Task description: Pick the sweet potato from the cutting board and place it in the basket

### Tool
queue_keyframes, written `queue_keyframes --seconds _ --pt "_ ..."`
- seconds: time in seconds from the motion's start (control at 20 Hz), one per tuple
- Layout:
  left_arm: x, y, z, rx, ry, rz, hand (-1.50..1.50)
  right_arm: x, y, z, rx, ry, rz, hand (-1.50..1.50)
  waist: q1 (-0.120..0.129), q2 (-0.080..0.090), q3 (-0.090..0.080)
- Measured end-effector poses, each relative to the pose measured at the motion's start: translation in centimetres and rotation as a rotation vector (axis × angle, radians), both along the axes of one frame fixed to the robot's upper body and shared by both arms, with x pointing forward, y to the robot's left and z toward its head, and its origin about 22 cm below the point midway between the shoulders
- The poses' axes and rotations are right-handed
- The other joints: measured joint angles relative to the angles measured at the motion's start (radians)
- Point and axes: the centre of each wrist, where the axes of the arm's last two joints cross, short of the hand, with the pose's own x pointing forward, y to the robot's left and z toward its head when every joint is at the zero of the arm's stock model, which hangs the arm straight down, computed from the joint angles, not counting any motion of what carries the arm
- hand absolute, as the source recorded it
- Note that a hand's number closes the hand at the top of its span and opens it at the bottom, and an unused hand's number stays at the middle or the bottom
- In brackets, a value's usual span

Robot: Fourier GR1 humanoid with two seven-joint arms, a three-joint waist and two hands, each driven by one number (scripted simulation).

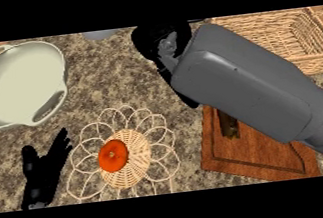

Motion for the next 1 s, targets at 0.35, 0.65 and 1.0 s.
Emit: queue_keyframes --seconds 0.35,0.65,1.0 --pt "-0.5 0.5 0.3 -0.005 0.011 0.01 0.0 -0.2 -0.6 -1.3 -0.008 0.055 -0.013 -1.5 -0.005 0.003 0.001" --pt "-0.6 0.0 0.2 -0.008 0.0 0.004 0.0 -1.2 -1.6 -4.0 -0.003 0.068 -0.034 -1.5 -0.002 0.006 0.002" --pt "-0.5 -0.3 0.1 0.001 0.0 -0.007 0.0 -2.2 -3.5 -7.8 -0.043 0.056 -0.067 -1.5 0.006 0.011 0.004"
